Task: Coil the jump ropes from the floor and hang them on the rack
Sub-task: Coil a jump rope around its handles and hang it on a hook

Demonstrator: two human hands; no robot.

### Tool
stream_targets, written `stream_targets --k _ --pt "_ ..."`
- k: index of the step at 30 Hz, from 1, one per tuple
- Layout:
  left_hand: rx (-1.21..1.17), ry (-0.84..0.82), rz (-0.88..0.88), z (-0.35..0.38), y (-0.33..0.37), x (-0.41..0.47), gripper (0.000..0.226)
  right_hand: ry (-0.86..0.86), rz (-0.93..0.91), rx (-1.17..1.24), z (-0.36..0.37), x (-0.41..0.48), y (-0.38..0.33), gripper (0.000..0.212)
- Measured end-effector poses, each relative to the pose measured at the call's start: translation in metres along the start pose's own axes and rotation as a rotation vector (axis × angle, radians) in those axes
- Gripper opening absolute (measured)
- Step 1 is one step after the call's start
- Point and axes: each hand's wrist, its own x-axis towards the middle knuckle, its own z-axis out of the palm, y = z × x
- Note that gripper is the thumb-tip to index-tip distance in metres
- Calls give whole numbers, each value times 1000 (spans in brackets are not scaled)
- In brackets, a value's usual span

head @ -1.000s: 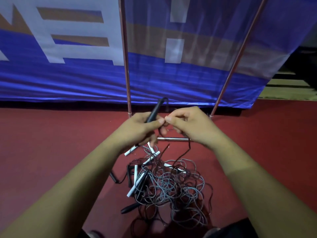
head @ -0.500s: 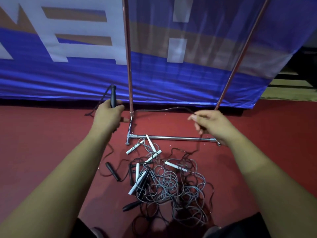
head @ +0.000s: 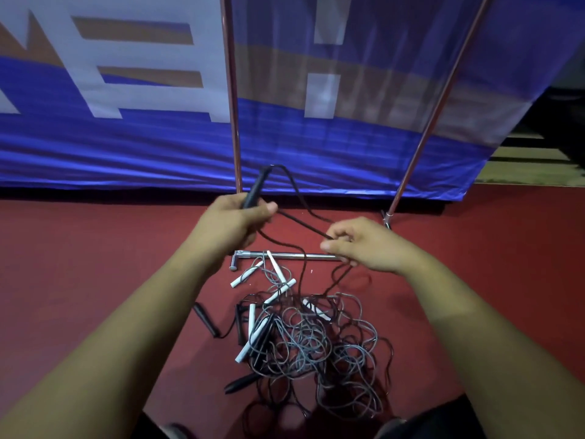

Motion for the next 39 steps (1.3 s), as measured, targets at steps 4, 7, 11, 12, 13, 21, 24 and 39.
stream_targets --k 4,7,11,12,13,21,24,39 --pt "-256 166 -50 -23 -4 9 22 -50 172 -136 -23 -2 42 24" --pt "-245 220 -75 -35 -10 13 18 11 260 -94 -29 -7 60 22" --pt "68 402 -53 -38 -17 15 14 296 139 245 -24 -5 50 16" --pt "118 387 -33 -36 -18 14 18 335 96 291 -22 -5 37 13" --pt "117 334 -17 -32 -17 12 20 343 55 279 -20 -4 24 11" --pt "321 -220 59 10 -8 -10 17 174 -165 162 6 -2 -36 11" --pt "285 -76 37 12 -9 -6 24 94 -99 129 8 -1 -24 12" --pt "425 73 9 -26 -16 0 20 55 144 -4 -14 -7 37 17"
